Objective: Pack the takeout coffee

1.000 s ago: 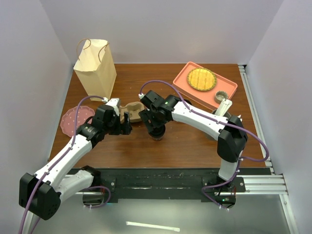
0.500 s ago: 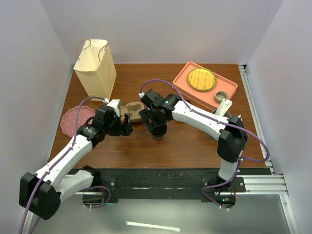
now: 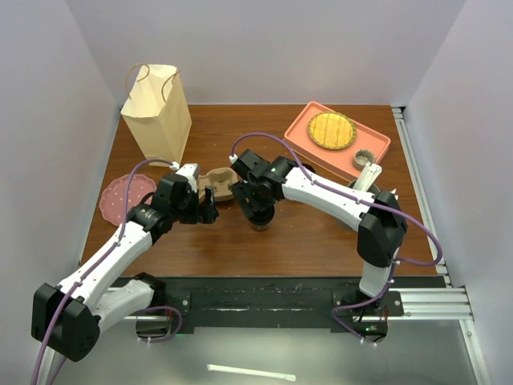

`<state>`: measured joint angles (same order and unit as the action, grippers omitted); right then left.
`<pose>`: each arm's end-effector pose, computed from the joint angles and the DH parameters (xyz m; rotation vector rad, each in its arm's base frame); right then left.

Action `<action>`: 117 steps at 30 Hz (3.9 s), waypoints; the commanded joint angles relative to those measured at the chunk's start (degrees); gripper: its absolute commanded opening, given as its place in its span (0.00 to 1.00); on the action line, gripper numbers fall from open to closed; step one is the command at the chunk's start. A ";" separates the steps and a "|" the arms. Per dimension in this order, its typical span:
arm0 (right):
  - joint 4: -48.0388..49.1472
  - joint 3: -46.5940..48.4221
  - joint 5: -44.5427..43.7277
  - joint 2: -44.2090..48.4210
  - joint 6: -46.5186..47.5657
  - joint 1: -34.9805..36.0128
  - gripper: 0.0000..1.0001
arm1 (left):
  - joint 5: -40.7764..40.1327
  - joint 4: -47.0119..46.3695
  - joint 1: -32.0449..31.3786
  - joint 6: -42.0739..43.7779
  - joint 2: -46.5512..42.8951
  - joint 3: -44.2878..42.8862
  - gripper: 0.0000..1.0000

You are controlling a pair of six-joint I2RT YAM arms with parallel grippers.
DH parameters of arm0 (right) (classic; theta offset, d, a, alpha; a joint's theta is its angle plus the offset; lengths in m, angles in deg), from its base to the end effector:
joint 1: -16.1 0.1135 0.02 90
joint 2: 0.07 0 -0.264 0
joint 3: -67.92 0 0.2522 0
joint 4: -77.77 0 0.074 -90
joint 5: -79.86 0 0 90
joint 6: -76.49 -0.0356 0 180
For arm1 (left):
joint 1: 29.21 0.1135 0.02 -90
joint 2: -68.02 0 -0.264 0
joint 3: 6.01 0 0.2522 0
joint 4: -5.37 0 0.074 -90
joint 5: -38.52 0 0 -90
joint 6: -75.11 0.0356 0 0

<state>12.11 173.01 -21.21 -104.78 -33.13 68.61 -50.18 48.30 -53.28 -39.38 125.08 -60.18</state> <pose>0.2396 0.3012 0.2716 -0.7036 2.5847 0.1357 0.1866 -0.0842 0.2438 0.0023 2.4134 -0.4277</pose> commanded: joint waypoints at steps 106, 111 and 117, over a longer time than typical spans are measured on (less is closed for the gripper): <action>-21.40 14.13 6.32 20.77 5.11 -17.88 0.99 | -20.28 2.74 18.28 18.96 55.18 -88.97 0.00; -20.70 16.34 7.02 20.33 5.11 -17.88 0.99 | -22.75 6.15 17.57 15.54 50.80 -92.75 0.00; -18.68 14.15 9.13 22.08 4.85 -17.88 0.99 | -15.81 15.54 16.43 7.90 40.00 -87.84 0.00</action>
<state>-8.28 187.11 -14.57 -84.54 -29.06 50.90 -70.64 58.46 -35.73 -24.67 176.09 -149.31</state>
